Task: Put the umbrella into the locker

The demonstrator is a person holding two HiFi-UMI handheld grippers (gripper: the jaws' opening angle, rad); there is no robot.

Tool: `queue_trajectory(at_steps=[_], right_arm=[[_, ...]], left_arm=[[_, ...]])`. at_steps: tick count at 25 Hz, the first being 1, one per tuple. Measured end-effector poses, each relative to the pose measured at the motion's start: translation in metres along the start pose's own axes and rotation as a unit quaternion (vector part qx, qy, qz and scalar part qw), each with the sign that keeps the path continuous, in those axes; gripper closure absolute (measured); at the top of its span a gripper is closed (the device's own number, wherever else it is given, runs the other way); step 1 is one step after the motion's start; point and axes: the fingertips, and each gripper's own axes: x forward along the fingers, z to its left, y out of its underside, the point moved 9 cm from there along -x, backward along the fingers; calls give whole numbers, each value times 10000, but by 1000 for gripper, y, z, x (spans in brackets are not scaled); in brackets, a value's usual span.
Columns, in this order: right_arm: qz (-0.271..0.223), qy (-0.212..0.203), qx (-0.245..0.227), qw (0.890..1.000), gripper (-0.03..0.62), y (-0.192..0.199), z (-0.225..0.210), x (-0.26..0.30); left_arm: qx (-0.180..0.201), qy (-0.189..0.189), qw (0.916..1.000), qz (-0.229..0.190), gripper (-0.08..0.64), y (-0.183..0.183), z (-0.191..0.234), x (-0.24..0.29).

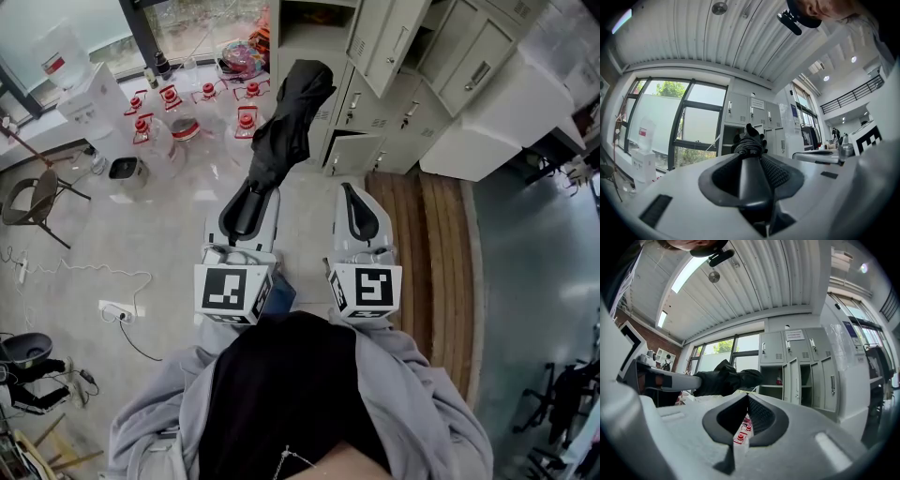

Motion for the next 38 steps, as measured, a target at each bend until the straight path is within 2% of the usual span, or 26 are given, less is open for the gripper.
queue_trajectory(at_steps=[24, 38], right_arm=[[254, 430, -77, 9987, 589, 22, -50, 210], [425, 625, -26, 9971, 589, 41, -68, 278]], left_arm=[[-205, 457, 9987, 77, 422, 13, 119, 201], [-336, 642, 9973, 88, 422, 16, 157, 269]])
